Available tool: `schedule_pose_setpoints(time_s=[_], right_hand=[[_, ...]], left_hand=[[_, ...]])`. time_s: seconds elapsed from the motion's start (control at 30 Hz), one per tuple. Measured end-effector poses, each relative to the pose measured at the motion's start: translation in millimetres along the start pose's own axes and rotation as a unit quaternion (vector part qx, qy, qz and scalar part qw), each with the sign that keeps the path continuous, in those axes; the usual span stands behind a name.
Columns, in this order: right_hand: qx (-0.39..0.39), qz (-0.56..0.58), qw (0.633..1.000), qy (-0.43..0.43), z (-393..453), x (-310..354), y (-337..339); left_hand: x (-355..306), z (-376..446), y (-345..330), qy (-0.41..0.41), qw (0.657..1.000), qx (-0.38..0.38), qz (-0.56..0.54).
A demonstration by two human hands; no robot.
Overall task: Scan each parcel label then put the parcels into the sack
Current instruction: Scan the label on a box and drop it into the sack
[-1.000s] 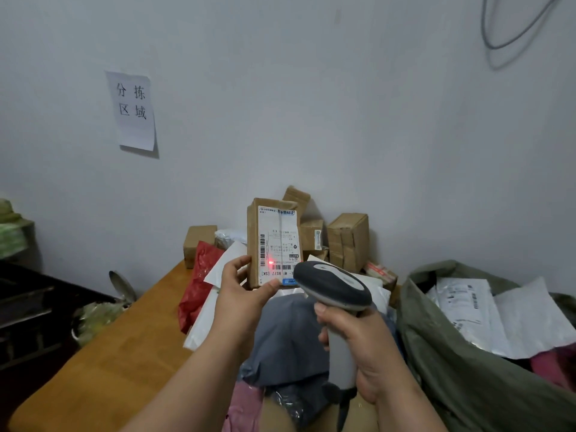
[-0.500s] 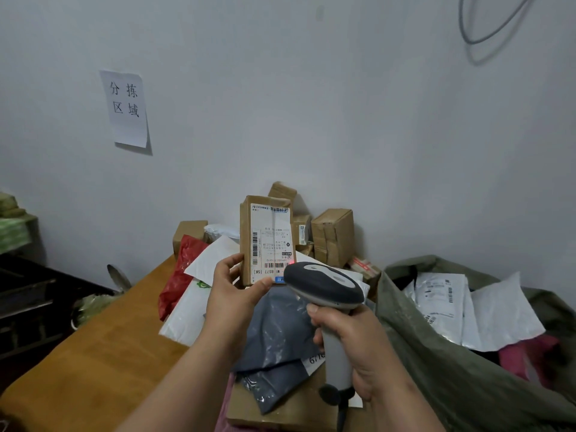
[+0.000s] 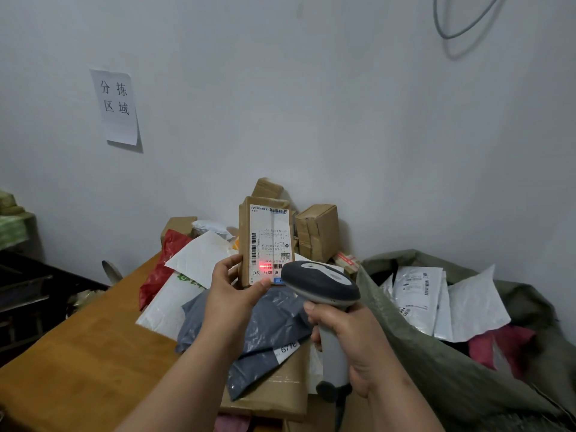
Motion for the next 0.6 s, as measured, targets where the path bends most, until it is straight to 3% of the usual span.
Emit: schedule_pose_setpoints(time_s=[0.33,0.6], right_hand=[[-0.044,-0.009,0.998,-0.037,-3.3,-12.6,29.2],[-0.166,0.06,0.982,-0.068,2.0,-23.3,51.5]], left_hand=[[25.9,-3.0,-20.3,0.039,0.999,0.02,0.003],[46.1,11.9,-59.7,0.135,0.981,0.125,-0.054]])
Point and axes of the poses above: each hand's wrist, its own z-axis towards the middle knuckle, its own y-axis out of the back of the hand, x = y × z, the point moved 2 cm from there along z, towards the middle knuckle, and after that the axes turned 2 degrees about -y, right-handed, at the moved point
